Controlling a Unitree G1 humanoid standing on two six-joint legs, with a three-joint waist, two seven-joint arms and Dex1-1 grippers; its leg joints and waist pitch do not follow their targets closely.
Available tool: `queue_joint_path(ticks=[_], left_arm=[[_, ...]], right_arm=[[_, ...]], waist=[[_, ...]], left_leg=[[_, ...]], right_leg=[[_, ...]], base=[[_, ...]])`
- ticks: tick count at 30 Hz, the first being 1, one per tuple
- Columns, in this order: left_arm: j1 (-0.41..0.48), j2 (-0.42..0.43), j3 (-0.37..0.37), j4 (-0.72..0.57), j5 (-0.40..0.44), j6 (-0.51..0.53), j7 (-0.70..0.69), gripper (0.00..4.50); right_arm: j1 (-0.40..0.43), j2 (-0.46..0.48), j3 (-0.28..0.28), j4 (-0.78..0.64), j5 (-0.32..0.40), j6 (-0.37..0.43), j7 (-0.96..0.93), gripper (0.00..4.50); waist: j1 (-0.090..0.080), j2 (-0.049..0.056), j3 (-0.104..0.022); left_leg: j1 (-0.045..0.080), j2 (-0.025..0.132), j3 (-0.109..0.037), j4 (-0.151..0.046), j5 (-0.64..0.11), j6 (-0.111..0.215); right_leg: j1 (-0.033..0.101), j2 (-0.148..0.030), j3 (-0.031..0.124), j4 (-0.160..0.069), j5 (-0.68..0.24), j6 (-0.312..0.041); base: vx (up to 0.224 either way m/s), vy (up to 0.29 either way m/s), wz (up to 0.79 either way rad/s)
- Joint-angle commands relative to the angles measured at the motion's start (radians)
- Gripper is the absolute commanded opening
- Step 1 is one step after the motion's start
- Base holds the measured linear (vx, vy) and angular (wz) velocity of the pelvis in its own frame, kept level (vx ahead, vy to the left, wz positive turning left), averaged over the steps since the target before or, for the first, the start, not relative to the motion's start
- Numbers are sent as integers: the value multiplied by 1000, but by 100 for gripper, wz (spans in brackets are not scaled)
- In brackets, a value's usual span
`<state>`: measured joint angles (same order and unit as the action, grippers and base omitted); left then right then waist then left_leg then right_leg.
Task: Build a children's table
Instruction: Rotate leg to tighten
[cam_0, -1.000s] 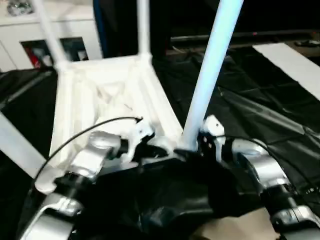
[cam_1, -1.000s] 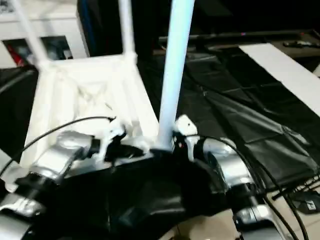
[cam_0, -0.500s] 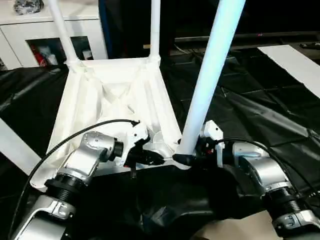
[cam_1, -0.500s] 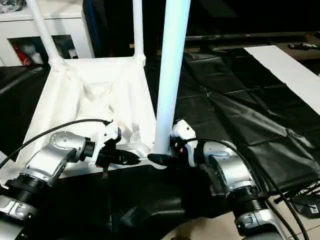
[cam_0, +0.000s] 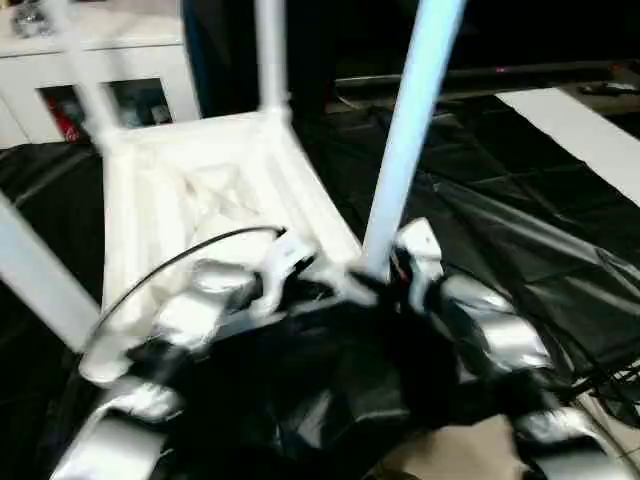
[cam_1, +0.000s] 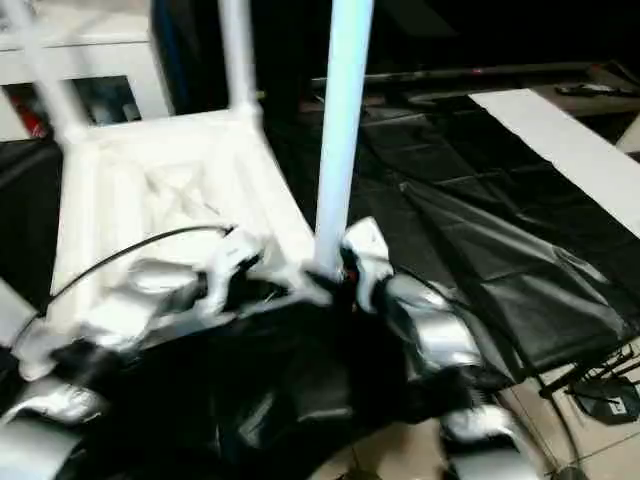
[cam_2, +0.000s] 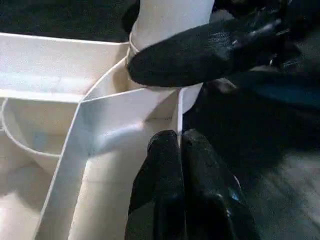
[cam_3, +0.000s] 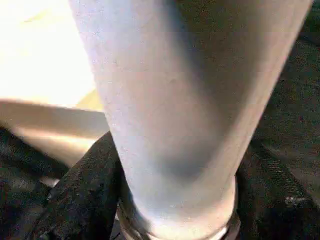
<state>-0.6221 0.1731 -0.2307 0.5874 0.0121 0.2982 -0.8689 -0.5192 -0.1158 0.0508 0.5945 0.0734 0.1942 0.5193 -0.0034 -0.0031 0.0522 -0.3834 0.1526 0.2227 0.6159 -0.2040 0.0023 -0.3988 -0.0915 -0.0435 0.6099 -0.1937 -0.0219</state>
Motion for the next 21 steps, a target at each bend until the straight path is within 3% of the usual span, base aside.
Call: queue_joint_path(ticks=[1, 3, 6, 9, 11, 14, 17, 21], left_arm=[[-41, -60, -1, 11, -2, -20, 78, 0], [-48, -76, -3, 26, 9, -39, 94, 0], [-47, -81, -12, 32, 12, -69, 73, 0], [-28, -66, -20, 5, -7, -79, 19, 0], [-23, -59, -23, -1, -11, -81, 3, 0], [-2, -26, -29, -32, -27, -88, -66, 0], [21, 8, -32, -62, -46, -104, -154, 0], [26, 14, -34, -70, -50, -105, -172, 0]], right_arm=[[3, 66, 80, 28, -34, 18, -18, 270], [-6, 93, 89, 44, -42, -5, -14, 270], [-16, 112, 91, 56, -27, -15, 14, 339], [-13, 96, 90, 41, -19, -7, 45, 353], [-9, 86, 96, 34, -18, -9, 61, 389], [9, 34, 111, -6, -4, -20, 149, 389], [29, -27, 115, -45, 10, -43, 262, 389], [32, -37, 115, -52, 12, -45, 280, 389]], waist=[[-1, -4, -58], [0, -5, -60], [0, -6, -60], [2, -4, -59], [2, -5, -59], [2, -5, -60], [3, -5, -64], [5, -4, -64]], left_leg=[[27, 81, -52, -89, -258, -13], [22, 81, -51, -88, -232, 3], [19, 80, -50, -86, -219, 22], [20, 82, -51, -87, -230, 25], [22, 83, -52, -89, -234, 21], [17, 83, -52, -88, -222, 30], [15, 84, -50, -82, -165, 65], [18, 85, -45, -79, -132, 89]], right_leg=[[25, -69, 49, -90, -291, -195], [30, -69, 47, -85, -252, -202], [33, -70, 46, -83, -235, -210], [32, -71, 46, -85, -258, -207], [30, -70, 46, -85, -257, -207], [35, -71, 46, -80, -230, -210], [41, -71, 45, -69, -127, -239], [38, -70, 44, -65, -82, -267]], base=[[0, 0, 0], [0, 0, 0], [0, 0, 0], [0, 0, 0], [0, 0, 0], [0, 0, 0], [0, 0, 0], [0, 0, 0]])
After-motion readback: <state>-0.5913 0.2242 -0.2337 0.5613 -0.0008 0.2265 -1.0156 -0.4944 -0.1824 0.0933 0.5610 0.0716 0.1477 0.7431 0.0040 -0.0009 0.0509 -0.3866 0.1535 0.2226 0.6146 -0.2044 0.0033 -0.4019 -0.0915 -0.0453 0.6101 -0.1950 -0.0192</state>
